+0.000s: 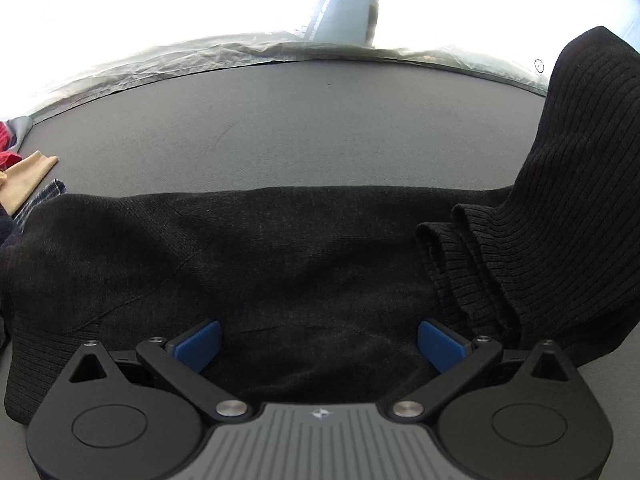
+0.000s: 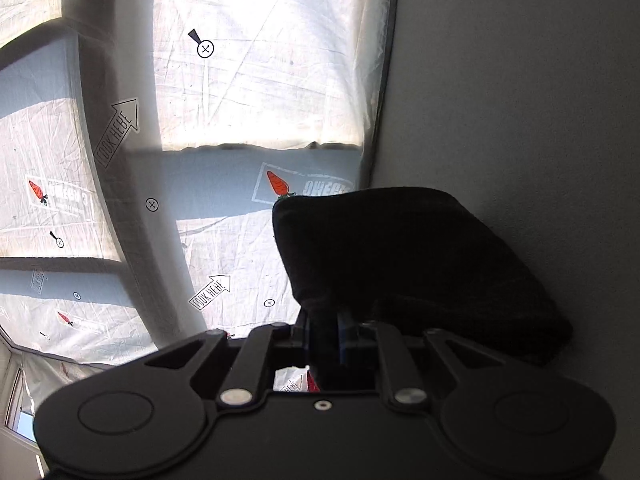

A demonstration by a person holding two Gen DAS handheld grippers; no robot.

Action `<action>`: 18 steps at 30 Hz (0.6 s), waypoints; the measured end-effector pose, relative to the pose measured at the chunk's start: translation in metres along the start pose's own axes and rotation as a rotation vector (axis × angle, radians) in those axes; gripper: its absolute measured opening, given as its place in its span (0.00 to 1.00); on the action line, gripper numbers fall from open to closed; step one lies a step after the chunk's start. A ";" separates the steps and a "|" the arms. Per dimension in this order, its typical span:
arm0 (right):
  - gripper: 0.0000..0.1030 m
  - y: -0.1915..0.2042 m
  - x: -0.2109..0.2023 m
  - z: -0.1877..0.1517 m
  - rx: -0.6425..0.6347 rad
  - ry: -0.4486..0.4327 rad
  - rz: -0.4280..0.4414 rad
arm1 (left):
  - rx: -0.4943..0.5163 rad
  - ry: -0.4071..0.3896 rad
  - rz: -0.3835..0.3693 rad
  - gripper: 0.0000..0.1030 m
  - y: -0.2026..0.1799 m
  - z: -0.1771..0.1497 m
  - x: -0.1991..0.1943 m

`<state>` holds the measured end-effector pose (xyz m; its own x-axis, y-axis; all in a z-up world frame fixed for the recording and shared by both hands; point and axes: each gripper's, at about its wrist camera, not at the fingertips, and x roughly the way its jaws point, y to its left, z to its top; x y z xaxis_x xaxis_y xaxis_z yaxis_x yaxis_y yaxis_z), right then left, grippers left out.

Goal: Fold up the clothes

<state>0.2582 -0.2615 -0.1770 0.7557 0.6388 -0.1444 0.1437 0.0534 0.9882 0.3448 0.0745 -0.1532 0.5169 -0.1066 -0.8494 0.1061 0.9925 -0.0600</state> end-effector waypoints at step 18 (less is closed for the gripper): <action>0.13 -0.006 0.123 -0.098 0.134 0.163 0.059 | -0.160 -0.069 0.182 1.00 0.161 -0.036 -0.066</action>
<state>0.2872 -0.1078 -0.1958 0.6534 0.7542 -0.0651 0.1937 -0.0834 0.9775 0.2973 0.2430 -0.1259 0.5726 0.0767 -0.8162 -0.1273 0.9919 0.0039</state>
